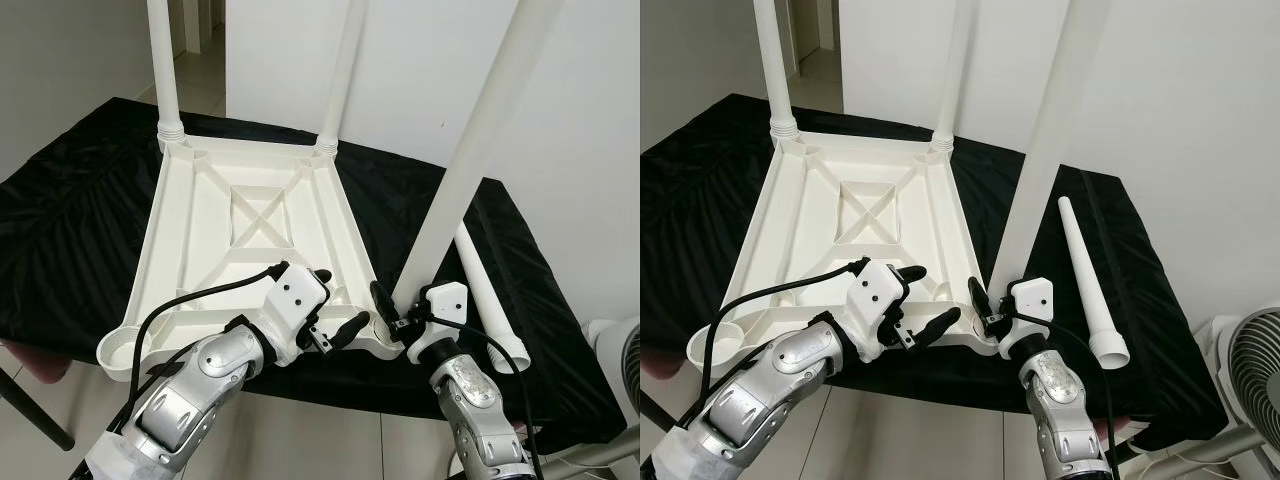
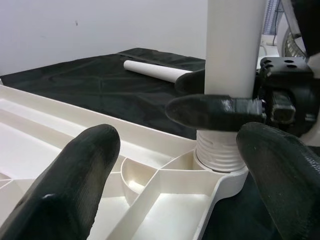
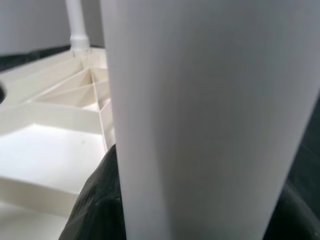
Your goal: Building children table
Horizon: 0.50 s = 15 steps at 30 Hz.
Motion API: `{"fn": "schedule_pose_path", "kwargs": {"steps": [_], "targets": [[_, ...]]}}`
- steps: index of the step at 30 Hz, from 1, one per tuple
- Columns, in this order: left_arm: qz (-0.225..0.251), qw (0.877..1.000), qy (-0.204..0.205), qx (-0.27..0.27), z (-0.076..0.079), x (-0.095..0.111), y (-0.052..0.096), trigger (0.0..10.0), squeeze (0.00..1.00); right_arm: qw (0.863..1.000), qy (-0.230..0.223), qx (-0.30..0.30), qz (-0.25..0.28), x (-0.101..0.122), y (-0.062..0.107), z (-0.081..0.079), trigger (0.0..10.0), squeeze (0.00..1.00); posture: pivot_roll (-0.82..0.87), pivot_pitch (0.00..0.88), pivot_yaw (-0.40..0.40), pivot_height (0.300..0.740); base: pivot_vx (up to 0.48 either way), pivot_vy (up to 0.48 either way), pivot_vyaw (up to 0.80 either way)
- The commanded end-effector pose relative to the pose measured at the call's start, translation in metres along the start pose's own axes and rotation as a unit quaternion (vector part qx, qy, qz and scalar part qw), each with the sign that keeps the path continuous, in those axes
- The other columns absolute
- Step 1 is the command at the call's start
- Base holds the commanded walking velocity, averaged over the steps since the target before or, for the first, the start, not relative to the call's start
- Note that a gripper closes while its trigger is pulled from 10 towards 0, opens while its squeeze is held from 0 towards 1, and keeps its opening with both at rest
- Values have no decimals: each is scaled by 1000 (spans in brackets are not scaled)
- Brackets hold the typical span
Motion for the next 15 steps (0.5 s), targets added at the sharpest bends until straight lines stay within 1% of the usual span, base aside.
{"fn": "schedule_pose_path", "kwargs": {"steps": [1,2,8,9,10,12,15], "targets": [[-5,998,-14,-61,9,4,-2,10000,0,999,-28,2,-35,-14,3,-1,10000,0,6,0,-125,740,0,0,0],[-4,998,-14,-61,8,5,-2,10000,0,999,-39,1,-37,-16,3,-1,10000,0,4,0,-125,740,0,0,0],[-5,998,-14,-63,10,5,-2,10000,0,998,-45,2,-40,-18,4,-3,10000,0,4,0,-126,740,0,0,0],[-5,998,-14,-63,10,5,-2,10000,0,997,-61,-6,-42,-20,5,-3,10000,0,3,0,-128,740,0,0,0],[-5,998,-14,-63,10,5,-2,10000,0,997,-61,-6,-42,-20,5,-3,10000,0,3,0,-128,740,0,0,0],[-5,998,-15,-63,11,4,-2,10000,0,998,-54,-6,-44,-22,8,-3,10000,0,3,0,-128,740,0,0,0],[-5,998,-18,-61,11,5,-2,10000,0,999,-15,-8,-28,-19,12,0,10000,0,4,0,-131,740,0,0,0]]}}
Point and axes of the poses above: a point about 5 cm out from each wrist's last joint towards the gripper, its own y axis pointing back from the gripper into the wrist, its own x axis along the axis of the wrist's last joint, z = x × y, the point moved 1 cm from there along -y, pointing out of the wrist towards the gripper, and after that the axes turned 8 degrees about y, right-handed, at the moved point
